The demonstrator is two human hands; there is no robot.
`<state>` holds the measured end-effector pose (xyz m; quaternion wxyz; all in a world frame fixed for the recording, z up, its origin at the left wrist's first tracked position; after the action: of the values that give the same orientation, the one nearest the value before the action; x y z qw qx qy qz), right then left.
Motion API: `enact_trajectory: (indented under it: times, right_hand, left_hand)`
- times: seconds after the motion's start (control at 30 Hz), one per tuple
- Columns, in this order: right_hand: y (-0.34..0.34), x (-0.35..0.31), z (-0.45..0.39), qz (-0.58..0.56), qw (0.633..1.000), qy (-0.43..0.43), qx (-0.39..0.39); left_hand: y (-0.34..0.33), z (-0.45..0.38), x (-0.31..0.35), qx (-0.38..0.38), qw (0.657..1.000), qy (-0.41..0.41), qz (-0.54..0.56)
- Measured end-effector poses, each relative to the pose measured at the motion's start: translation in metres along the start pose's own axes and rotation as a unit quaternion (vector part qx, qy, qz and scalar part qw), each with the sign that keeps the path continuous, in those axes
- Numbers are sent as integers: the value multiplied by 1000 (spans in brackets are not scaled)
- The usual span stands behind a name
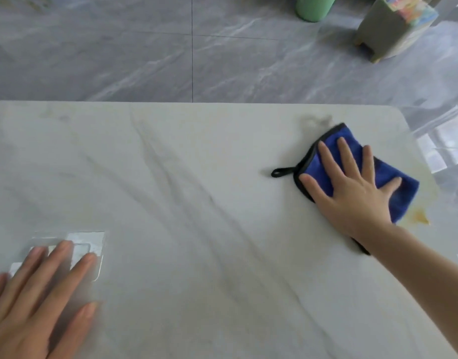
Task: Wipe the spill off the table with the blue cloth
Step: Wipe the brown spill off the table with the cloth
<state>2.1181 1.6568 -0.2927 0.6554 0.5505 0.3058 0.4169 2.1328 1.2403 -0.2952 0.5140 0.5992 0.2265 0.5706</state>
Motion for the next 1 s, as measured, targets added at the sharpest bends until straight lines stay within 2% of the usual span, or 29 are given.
enact_trajectory:
  times: [0.1, 0.23, 0.47, 0.67, 0.83, 1.0]
  right_hand:
    - [13, -3, -45, -11, 1000, 19, 11]
    - [20, 20, -80, -18, 1000, -7, 9]
    - [9, 54, -43, -45, 996, -78, 4]
    - [-3, 27, 6, -5, 999, -38, 9]
    - [16, 24, -54, -7, 1000, 17, 5]
    - [19, 65, -88, -30, 998, -57, -2]
  left_hand:
    - [1, 0, -1, -4, 1000, -8, -18]
    - [0, 4, -4, -19, 999, -10, -50]
    - [7, 6, 6, 30, 997, -8, -64]
    - [6, 8, 5, 31, 997, -12, -65]
    - [0, 6, -5, 43, 997, -34, -48]
    - [-4, 3, -5, 4, 1000, -3, -26]
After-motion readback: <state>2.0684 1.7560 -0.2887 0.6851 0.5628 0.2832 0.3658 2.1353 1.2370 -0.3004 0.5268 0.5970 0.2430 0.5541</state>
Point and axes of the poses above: each hand's wrist, its own z-axis away from the middle knuckle, its own y-axis out of the back of the hand, x = y × z, the point moved 2 cm from there along -z, towards the middle knuckle, and after that the axes turned 7 degrees about z, right-handed, at the moved point
